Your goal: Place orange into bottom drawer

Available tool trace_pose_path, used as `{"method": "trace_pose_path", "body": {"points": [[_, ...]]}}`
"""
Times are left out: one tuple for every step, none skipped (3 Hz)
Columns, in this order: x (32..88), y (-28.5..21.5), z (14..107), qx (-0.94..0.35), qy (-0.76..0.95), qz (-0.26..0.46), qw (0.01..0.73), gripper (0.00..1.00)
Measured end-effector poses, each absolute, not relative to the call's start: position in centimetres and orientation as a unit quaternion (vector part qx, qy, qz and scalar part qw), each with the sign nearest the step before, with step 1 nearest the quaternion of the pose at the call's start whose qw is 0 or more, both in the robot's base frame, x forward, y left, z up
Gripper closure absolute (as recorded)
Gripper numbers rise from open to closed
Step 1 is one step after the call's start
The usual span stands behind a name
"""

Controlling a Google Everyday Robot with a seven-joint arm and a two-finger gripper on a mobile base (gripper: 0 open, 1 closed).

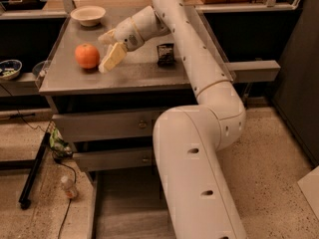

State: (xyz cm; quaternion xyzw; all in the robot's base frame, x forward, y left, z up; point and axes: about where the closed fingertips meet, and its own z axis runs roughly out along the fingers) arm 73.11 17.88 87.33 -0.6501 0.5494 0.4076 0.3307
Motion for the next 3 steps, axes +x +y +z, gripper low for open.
{"method": "trace_pose_path", "body": {"points": [[73.3, 18.5, 87.0, -0.649, 0.547, 0.412, 0.331, 0.00], [73.5, 22.1, 86.1, -0.653, 0.527, 0.429, 0.333, 0.00], [73.5, 22.1, 86.1, -0.653, 0.527, 0.429, 0.333, 0.00]]}}
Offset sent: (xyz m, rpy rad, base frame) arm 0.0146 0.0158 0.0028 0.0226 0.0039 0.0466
